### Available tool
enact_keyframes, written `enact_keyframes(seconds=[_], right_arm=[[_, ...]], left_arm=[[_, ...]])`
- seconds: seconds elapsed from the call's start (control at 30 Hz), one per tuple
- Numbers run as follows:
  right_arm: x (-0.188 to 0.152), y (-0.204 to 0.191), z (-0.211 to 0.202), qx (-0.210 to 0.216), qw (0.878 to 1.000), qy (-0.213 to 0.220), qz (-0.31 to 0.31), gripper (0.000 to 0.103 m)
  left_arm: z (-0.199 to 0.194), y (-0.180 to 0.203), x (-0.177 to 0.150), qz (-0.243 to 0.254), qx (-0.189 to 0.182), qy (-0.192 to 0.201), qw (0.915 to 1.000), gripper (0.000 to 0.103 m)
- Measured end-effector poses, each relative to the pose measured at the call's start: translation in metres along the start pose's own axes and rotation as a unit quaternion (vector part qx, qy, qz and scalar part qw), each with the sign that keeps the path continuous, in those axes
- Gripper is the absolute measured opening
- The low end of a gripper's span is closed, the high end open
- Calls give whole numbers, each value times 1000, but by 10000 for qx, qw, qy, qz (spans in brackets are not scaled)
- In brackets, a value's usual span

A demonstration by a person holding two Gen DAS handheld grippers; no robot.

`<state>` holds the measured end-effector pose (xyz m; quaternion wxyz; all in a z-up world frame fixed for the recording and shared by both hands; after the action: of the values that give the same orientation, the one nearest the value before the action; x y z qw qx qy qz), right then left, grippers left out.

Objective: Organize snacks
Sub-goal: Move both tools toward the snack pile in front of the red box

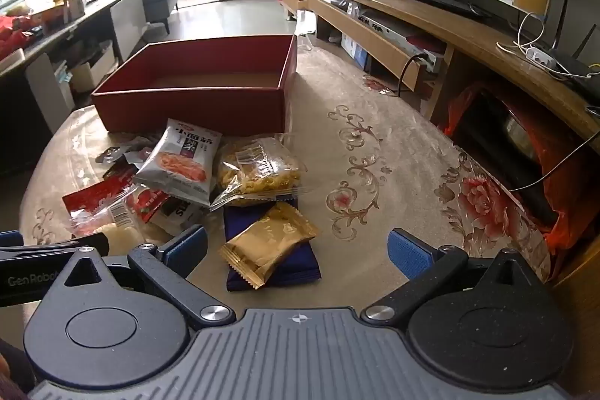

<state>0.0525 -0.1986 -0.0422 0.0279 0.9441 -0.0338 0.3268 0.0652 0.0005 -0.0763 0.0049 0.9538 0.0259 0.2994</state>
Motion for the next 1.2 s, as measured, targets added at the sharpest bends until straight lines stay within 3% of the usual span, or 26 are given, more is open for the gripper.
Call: enact_keyframes(seconds=[1.2], right_arm=[[-9, -9, 9, 88, 9993, -313, -190, 103]], left_arm=[[6, 0, -8, 91, 43, -212, 9997, 103]])
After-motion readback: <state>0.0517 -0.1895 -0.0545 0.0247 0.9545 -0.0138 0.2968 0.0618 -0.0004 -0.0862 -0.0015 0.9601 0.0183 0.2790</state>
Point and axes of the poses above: each gripper's, at about its wrist camera, not at the fingertips, and z roughly the way its jaws point, y to its right, x to its top, the point moved 10 cm from there along z, roughly the way its jaws point, and after that the axes turned 6 degrees about -y, right-handed, at the moved point
